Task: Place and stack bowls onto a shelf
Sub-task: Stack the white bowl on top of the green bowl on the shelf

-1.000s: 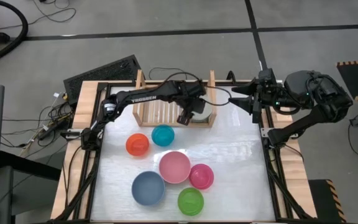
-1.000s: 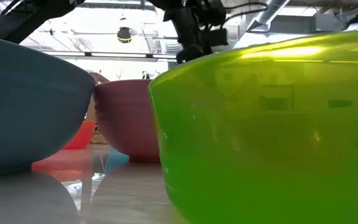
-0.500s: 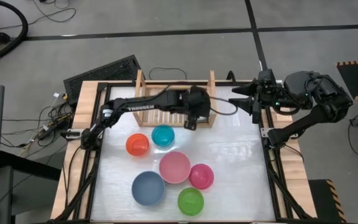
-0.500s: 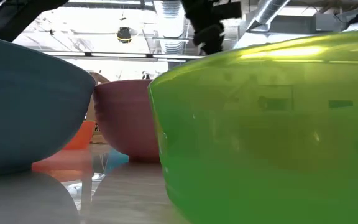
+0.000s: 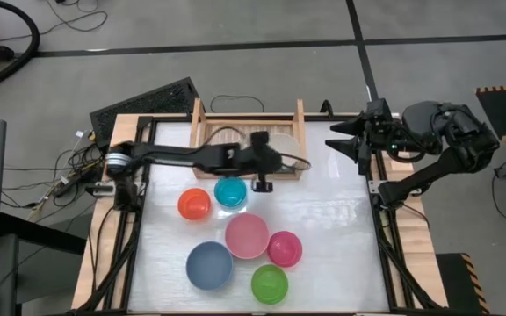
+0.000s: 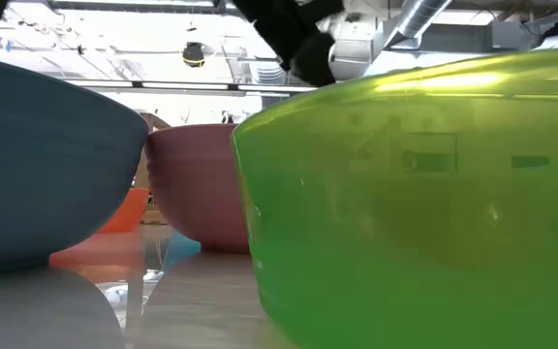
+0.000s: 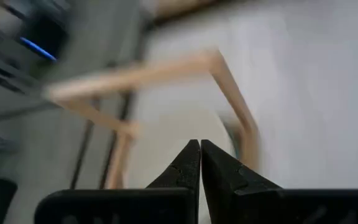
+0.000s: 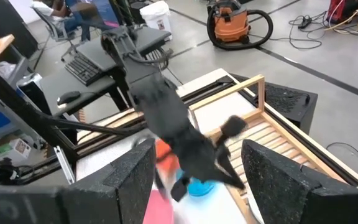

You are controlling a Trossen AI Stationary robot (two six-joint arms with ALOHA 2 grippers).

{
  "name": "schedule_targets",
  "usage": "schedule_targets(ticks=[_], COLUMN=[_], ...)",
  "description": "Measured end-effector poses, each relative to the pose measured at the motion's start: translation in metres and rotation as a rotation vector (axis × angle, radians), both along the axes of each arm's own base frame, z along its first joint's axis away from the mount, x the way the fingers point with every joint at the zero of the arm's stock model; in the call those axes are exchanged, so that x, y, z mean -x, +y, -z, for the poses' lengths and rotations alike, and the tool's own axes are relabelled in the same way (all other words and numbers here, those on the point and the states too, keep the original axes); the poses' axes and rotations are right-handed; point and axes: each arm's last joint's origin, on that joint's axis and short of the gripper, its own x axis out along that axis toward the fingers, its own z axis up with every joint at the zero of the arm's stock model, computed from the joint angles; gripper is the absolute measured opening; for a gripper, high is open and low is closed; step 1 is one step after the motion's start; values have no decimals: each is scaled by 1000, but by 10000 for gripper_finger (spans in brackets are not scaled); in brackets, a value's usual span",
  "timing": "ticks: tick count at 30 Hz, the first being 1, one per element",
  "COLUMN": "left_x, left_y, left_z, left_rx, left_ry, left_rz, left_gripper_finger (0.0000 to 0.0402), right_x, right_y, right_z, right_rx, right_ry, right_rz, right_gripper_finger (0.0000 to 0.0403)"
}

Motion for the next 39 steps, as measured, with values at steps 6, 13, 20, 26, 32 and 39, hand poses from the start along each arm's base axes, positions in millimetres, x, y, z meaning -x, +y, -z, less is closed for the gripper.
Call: schedule_targets(ticks=[6,13,20,26,32,39], left_x=[16,7,-1,0,-4,-7], left_y=[-5,-12,-10,-6,-1,1], left_z=[17,54,83,83,100,106], left_rx=[71,127,144,126,163,145], left_ry=[-489,-406,-379,-365,-336,-325], left_rz=[-55,-158,-329,-335,-318,-356], left_gripper_finger=[0,0,0,0,0,0], right_x=[-1,0,0,0,0,0], right_y=[-2,-3,-3,-3,-3,-3], right_z=[0,0,0,0,0,0], right_rx=[5,14,15,12,13,13], right_ry=[5,3,2,1,2,2], right_rz=[10,38,42,43,43,43], right_gripper_finger=[265,265,265,265,265,265])
